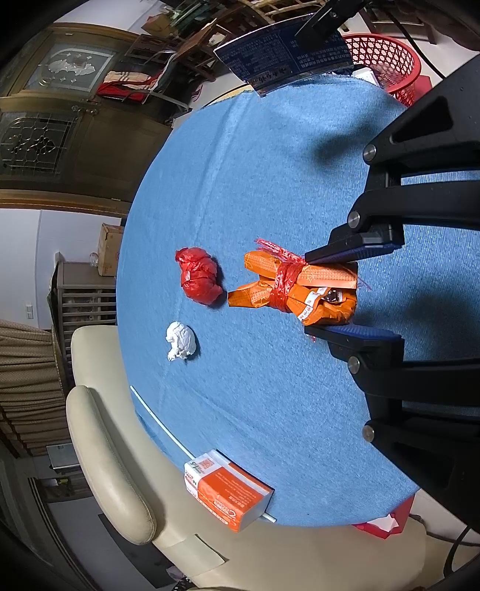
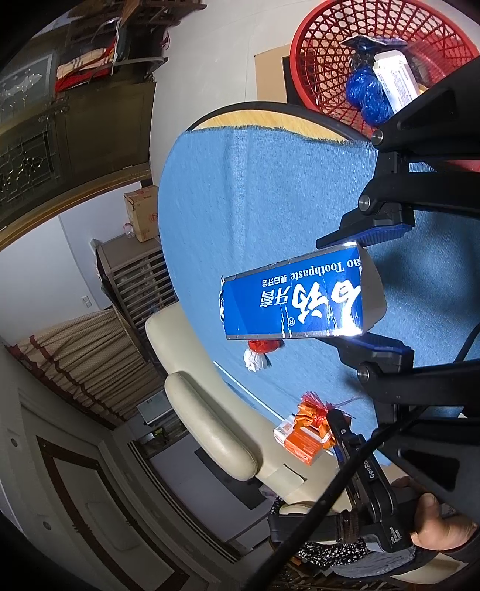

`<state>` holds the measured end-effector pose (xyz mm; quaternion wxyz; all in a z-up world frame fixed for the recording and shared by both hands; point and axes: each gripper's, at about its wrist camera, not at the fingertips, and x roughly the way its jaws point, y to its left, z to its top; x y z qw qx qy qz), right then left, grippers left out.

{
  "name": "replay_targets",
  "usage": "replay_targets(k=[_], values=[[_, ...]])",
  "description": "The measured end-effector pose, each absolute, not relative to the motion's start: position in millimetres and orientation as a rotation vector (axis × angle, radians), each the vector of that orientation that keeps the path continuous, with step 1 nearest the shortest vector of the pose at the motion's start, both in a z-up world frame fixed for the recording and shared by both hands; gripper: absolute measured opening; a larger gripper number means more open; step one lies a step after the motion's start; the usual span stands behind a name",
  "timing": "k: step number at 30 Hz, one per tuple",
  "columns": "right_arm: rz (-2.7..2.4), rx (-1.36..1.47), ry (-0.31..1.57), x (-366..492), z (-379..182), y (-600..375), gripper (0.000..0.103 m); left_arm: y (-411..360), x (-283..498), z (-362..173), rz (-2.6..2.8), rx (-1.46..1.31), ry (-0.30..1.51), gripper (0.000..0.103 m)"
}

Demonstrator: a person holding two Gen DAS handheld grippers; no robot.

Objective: Collect trash

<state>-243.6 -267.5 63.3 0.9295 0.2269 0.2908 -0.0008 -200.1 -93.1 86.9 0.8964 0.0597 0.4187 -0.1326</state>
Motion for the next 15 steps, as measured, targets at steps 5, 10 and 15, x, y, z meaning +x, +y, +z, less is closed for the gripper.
replay_targets(k=[5,10,15], values=[[-0.010,0.473,0.584,-247,64,-269,0.043,-97,-203,88,-0.280,0.130,0.863,0.032],[-0.016,0.480,0.574,-255,65,-272,0.043,-100,-204,90,-0.288,0.136,0.859,0.032],[-0.027,0.491,0.562,-262,66,-273,0.043,-105,-205,90,-0.297,0.144,0.856,0.032]])
